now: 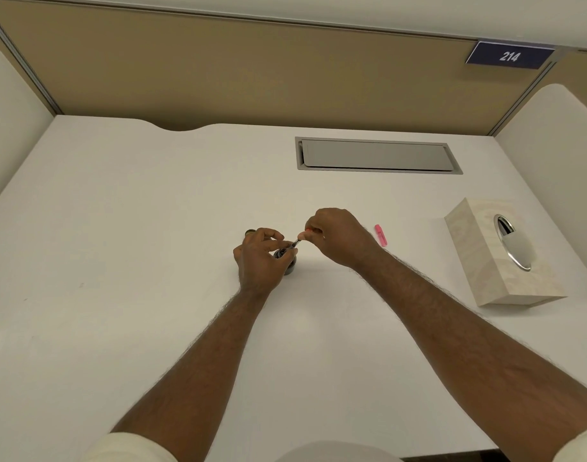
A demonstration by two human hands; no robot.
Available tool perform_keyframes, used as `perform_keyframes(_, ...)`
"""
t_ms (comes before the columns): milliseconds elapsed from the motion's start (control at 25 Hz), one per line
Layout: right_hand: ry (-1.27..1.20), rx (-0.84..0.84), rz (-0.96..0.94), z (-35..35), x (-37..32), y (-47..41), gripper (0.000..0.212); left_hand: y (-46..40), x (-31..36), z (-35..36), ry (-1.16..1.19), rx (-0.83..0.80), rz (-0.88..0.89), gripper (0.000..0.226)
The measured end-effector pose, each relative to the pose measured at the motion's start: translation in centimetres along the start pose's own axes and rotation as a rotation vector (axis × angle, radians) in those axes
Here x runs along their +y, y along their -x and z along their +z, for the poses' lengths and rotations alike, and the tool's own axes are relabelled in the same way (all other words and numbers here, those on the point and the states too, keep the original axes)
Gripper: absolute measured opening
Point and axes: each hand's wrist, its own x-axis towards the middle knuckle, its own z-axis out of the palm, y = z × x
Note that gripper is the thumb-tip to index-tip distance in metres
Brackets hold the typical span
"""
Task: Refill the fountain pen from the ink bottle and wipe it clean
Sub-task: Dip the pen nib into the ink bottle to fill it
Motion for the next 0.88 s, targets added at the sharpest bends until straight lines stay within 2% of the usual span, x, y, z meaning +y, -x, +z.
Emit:
perform_keyframes(160,-0.021,0.006,-0.049,-0.08,0.16,0.02,0.017,-0.01,0.07,-0.01,0.004,0.006,-0.005,0.007)
perform_keyframes(360,0.042,-0.010,-0.016,-0.01,0.23,-0.28,0.025,-0.01,0.16,0.06,-0.002,0.007,0.001,0.008)
perform_keyframes(600,-0.017,0.012,-0.057,-0.19,0.47,0.02,0.017,0.07,0.18,0.07,-0.005,0.010,-0.011,0.008)
perform_keyframes(760,0.032,-0.007,-0.014,-0.04,0.25,-0.16,0.029,0.16,0.31,0.11,-0.005,0.019,-0.002,0.009)
perform_keyframes(880,-0.031,0.029,-0.014,0.00,0.54,0.26,0.028,0.12,0.51,0.16,-0.002,0.028,0.000,0.008)
